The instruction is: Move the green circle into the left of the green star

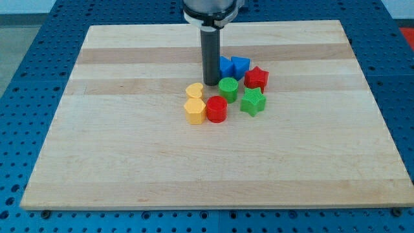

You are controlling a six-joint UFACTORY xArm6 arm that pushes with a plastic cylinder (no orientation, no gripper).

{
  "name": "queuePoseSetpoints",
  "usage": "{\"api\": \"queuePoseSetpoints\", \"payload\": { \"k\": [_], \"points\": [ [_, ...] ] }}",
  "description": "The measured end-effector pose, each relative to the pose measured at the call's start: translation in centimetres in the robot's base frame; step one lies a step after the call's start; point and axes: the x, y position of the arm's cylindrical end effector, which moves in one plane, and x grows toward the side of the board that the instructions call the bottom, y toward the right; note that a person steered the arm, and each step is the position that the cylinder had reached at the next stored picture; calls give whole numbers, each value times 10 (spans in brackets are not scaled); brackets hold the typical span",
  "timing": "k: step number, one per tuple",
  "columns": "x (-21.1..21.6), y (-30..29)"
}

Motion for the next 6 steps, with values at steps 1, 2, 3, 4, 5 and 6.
{"api": "queuePoseSetpoints", "payload": {
  "k": [1,2,3,4,5,6],
  "points": [
    [-6,10],
    [-6,11],
    [-2,11],
    [8,11],
    [16,11],
    [26,11]
  ]
}}
